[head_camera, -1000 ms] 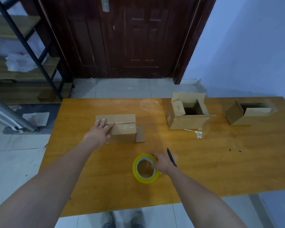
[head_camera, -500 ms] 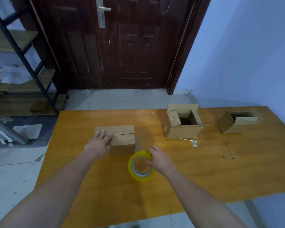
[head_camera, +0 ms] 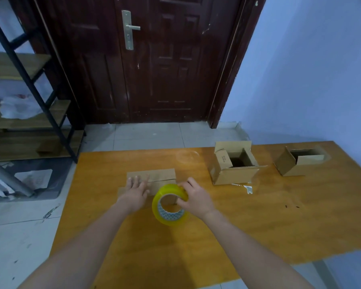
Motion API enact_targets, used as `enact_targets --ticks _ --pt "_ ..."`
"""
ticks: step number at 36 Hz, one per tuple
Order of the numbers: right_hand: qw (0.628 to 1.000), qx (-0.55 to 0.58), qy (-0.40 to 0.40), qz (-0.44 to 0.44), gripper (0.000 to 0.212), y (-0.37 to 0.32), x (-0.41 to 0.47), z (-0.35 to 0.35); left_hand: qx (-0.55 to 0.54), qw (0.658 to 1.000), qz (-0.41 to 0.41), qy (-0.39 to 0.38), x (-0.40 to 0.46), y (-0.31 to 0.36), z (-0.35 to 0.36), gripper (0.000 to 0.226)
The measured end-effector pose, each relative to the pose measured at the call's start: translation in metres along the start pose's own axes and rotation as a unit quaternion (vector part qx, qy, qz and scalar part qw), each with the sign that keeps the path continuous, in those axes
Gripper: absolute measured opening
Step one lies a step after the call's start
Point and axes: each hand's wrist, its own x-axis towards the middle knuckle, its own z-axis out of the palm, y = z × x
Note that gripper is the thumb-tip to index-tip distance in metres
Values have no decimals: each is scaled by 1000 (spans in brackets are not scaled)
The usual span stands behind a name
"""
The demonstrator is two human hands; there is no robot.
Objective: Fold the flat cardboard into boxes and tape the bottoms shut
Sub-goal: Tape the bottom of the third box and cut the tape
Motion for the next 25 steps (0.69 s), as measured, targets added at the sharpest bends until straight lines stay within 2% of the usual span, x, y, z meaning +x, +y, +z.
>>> enact_targets --ticks 6,11,14,17,22,25 --pt "1000 -12 17 15 45 -23 28 -19 -145 989 -5 10 5 -8 -8 52" --pt "997 -15 61 55 45 -40 51 -35 -169 985 28 9 12 -21 -9 48" --pt "994 -24 90 65 38 -49 66 -36 -193 981 27 9 13 -23 -8 51" --pt "991 -66 109 43 36 -56 80 -32 -233 972 30 25 16 -24 -8 51" --pt "980 -169 101 -13 54 -60 91 -16 -329 943 12 55 18 -25 -8 49" --pt "970 -189 145 -57 49 -61 92 -5 -381 918 -27 111 16 -25 -5 47"
